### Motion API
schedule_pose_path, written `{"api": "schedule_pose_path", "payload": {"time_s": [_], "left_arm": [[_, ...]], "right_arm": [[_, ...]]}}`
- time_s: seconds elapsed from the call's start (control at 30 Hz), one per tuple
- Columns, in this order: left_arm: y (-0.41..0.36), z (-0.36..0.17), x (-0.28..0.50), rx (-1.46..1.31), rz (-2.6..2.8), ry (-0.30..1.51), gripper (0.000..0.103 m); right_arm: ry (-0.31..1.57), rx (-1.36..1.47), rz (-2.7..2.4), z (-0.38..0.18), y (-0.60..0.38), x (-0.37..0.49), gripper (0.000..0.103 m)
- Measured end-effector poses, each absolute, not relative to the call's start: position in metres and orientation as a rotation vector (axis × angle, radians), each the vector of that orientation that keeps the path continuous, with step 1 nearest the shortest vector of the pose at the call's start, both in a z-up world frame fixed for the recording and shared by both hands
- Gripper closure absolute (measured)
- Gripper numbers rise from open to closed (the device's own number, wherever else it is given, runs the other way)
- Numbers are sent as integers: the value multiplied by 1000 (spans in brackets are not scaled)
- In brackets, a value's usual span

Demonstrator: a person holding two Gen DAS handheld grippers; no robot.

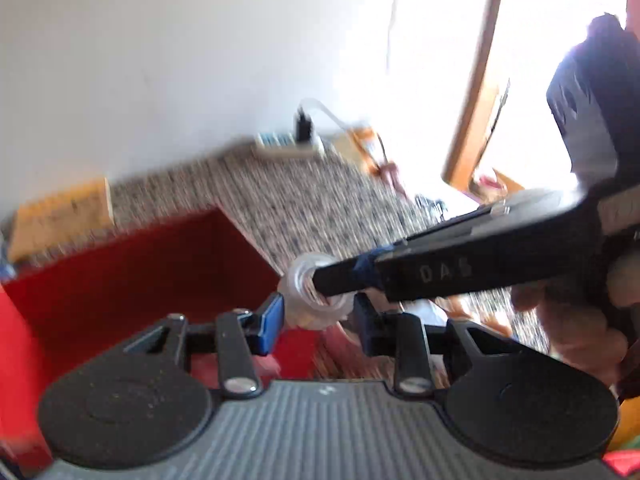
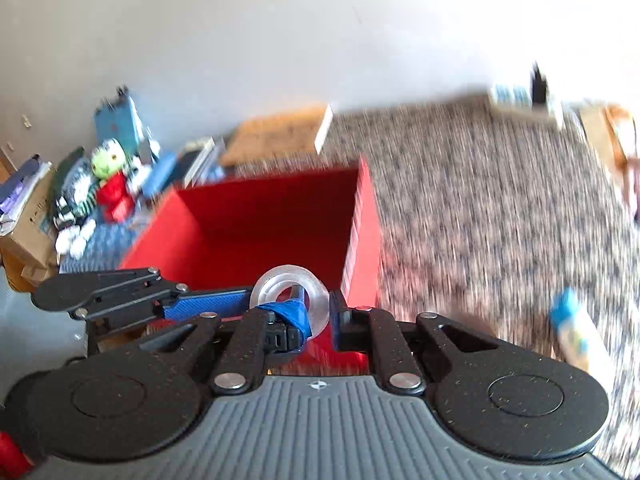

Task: Organize rigid objects
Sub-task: 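Lift the clear tape roll with the right gripper over the red box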

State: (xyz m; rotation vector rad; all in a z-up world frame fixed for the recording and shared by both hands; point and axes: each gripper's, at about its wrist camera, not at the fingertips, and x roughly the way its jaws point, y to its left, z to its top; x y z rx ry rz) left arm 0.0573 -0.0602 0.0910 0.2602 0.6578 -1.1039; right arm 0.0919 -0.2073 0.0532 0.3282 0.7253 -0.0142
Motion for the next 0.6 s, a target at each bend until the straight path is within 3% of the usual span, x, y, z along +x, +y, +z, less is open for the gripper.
{"api": "schedule_pose_path", "payload": {"time_s": [0.23, 0.6], "left_arm": [[-50, 109, 134, 244, -1007, 654, 74], [-38, 17, 232, 248, -871, 937, 77]], "right_arm": [[686, 322, 63, 64, -208, 178, 103], [985, 417, 120, -13, -175, 281, 103]]}}
